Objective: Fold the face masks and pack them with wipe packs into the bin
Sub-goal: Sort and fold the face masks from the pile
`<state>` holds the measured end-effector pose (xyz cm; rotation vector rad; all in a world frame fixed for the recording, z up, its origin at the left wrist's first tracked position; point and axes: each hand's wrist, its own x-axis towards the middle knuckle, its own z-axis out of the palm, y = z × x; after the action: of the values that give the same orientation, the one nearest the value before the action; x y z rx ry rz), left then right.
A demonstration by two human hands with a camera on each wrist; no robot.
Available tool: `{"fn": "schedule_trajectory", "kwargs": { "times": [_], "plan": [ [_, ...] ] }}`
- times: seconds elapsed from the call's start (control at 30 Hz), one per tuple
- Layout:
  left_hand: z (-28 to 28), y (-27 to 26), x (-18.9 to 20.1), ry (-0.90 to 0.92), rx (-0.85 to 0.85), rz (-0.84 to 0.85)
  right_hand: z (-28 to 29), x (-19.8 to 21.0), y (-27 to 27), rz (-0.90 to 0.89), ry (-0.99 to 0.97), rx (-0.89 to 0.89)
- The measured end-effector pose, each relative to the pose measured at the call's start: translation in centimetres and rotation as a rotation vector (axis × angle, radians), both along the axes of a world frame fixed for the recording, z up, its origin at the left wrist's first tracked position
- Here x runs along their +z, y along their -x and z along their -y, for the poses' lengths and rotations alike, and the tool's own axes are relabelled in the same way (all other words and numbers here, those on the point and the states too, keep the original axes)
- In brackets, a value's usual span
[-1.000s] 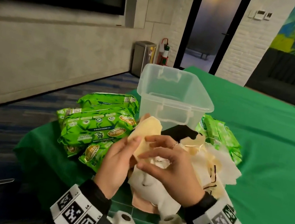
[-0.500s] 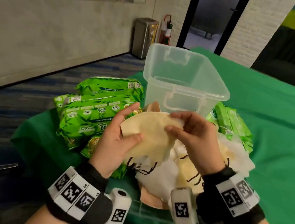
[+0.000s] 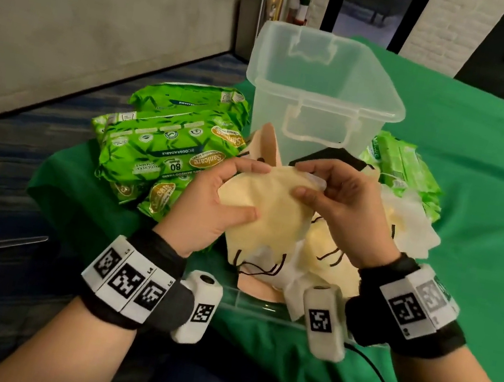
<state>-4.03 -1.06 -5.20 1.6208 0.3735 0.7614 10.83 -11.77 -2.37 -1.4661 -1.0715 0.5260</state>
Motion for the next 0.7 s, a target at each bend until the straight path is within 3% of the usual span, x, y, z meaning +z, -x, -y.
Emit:
{"fn": "schedule_trajectory", "kwargs": {
  "times": [0.27,0.43,0.57,0.7],
  "plan": [
    [1.0,0.6,0.2,0.002,0.007,-0.002,0.5,-0.7,0.3,-0.022,0.016,0.012],
    [1.4,0.6,0.3,-0.118,0.002,-0.075,1.1,-0.7,0.4,-0.004,-0.002,0.071],
    [1.6,0.8,0.5,0.039,-0.011,-0.062,1.4,-0.4,0.1,0.003,0.033,0.111],
    [1.4,1.3,1.0,0.08,-0.008,-0.017,1.6,0.3,-0.5,-0.026,0.084,0.095]
  ]
}}
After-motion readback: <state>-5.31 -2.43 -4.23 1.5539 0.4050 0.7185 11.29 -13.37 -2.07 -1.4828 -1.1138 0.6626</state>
